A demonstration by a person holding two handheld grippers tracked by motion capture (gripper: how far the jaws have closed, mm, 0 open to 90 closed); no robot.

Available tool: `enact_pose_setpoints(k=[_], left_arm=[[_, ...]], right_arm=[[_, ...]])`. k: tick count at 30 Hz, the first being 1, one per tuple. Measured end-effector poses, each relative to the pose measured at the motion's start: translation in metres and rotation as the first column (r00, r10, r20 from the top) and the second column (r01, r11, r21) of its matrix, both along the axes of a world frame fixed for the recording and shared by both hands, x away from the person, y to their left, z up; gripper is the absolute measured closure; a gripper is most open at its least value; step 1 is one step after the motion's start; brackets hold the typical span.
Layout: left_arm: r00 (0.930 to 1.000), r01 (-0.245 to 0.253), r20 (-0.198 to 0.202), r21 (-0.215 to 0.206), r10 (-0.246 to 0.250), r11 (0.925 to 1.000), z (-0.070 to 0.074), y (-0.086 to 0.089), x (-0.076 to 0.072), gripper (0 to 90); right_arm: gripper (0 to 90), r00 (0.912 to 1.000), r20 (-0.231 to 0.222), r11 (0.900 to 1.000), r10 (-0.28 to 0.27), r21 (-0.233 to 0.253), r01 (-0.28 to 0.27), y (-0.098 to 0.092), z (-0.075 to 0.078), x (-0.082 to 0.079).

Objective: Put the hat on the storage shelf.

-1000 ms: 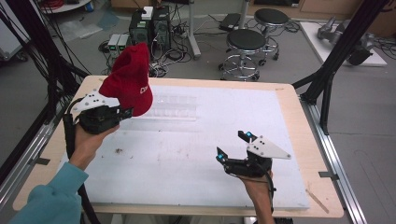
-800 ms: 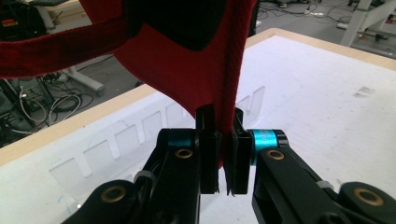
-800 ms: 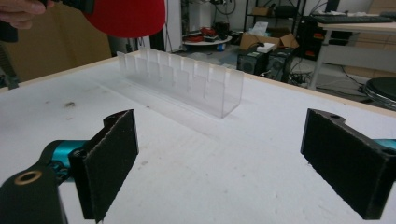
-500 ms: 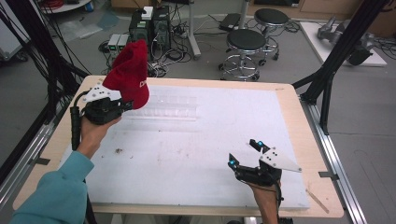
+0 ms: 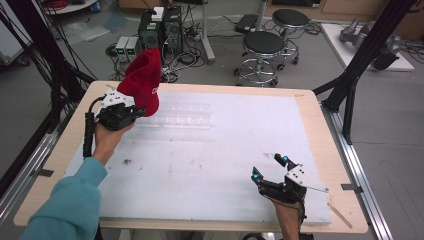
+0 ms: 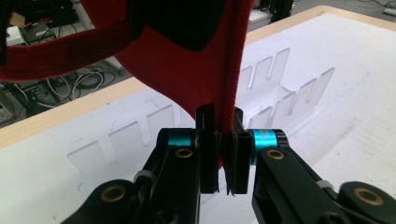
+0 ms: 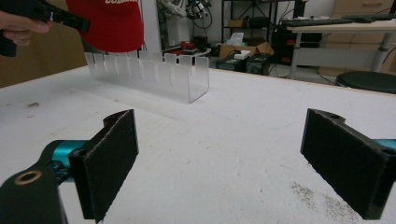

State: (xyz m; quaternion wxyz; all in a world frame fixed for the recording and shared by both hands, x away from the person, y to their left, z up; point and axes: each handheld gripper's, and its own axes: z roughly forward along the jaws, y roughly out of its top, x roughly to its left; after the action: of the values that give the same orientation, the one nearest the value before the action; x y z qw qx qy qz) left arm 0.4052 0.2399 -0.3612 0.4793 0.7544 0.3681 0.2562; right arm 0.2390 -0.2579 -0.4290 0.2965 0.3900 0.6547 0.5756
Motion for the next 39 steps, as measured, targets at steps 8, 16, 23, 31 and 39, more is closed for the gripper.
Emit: enact_pose_setpoints(k=[8, 16, 23, 31, 39], left_arm=[[0.9999, -0.002, -0.013, 0.005, 0.002, 1.0, -0.004, -0.003, 0.003, 85.5], [0.9998, -0.016, -0.009, 0.033, 0.016, 0.9993, -0.004, -0.009, 0.0, 85.5], [0.9992, -0.038, -0.012, 0.047, 0.039, 0.9981, -0.008, -0.015, 0.0, 85.5], [0.9986, -0.049, -0.016, 0.048, 0.05, 0.9977, -0.025, -0.016, -0.001, 85.5], [0.9989, -0.045, -0.008, 0.058, 0.046, 0.9973, -0.032, -0.018, -0.001, 85.4]], right_arm=[[10.0, 0.9996, 0.024, 1.0, -0.017, 0.011, 0.017, -0.005, -0.005, 0.003], [10.0, 0.9988, 0.023, 0.999, -0.044, 0.017, 0.044, -0.007, -0.012, 0.007], [10.0, 0.9979, 0.022, 0.998, -0.061, 0.031, 0.06, -0.008, -0.015, 0.01], [10.0, 0.9974, 0.016, 0.997, -0.069, 0.026, 0.069, -0.008, -0.02, 0.012], [10.0, 0.9975, 0.021, 0.998, -0.068, 0.013, 0.068, -0.008, -0.022, 0.011]])
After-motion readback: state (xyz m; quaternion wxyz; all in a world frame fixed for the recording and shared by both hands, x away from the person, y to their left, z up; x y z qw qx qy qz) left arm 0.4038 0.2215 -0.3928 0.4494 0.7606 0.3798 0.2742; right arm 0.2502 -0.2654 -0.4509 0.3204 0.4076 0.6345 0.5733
